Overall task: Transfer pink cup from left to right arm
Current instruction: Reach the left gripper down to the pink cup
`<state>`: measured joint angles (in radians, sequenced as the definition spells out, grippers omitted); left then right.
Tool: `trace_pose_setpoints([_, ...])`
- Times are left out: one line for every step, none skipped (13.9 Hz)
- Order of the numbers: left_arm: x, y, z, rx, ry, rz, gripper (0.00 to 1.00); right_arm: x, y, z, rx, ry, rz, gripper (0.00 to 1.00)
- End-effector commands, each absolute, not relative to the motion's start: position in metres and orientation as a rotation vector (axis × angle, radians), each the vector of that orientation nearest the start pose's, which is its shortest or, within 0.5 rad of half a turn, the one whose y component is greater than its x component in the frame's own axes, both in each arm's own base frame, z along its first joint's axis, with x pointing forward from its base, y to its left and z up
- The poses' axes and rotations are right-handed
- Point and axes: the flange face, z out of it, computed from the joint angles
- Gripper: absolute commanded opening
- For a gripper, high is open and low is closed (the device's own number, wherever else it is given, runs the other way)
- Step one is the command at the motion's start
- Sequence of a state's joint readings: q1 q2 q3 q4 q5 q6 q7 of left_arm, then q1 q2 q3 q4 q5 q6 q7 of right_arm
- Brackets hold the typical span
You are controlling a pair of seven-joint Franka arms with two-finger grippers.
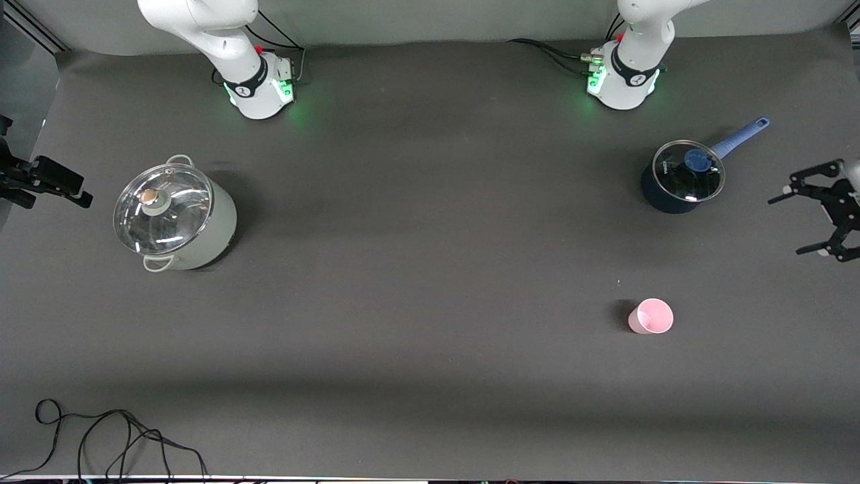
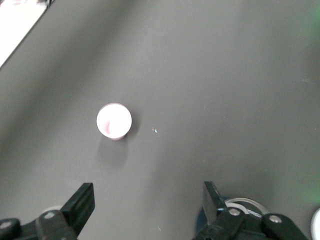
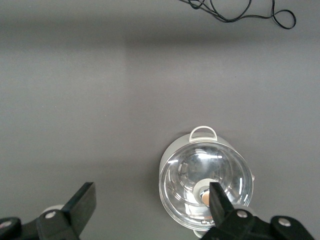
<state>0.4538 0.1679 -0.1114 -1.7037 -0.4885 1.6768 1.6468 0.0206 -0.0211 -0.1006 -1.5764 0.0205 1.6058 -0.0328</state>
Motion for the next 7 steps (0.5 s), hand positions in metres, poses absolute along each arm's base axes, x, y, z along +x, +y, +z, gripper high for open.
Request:
trace_pose_setpoints([0.586, 0.191, 0.437, -2.850, 2.206, -0.861, 0.96, 0.548, -0.043, 0.644, -3.113, 0.112, -0.081, 1.00])
trace_pose_setpoints([0.593, 0.196, 0.415, -2.821, 2.297, -0.940, 0.98, 0.548, -0.043, 0.646, -3.112, 0.114, -0.088, 1.00])
trace_pose_setpoints([0.594, 0.212, 0.392, -2.793, 2.335, -1.040, 0.98, 0.548, -0.043, 0.647, -3.113, 0.100, -0.090, 1.00])
trace_pose_setpoints([0.596, 0.222, 0.362, -2.770, 2.382, -1.147, 0.98, 0.549, -0.043, 0.646, -3.114, 0.098, -0.086, 1.00])
trace_pose_setpoints([0.598, 0.230, 0.331, -2.726, 2.435, -1.236, 0.98, 0.550, -0.040, 0.645, -3.115, 0.091, -0.083, 1.00])
trace_pose_setpoints([0.599, 0.238, 0.301, -2.685, 2.465, -1.325, 0.98, 0.551, -0.038, 0.644, -3.116, 0.081, -0.081, 1.00])
trace_pose_setpoints([0.601, 0.241, 0.272, -2.643, 2.491, -1.431, 0.98, 0.551, -0.038, 0.643, -3.116, 0.074, -0.078, 1.00])
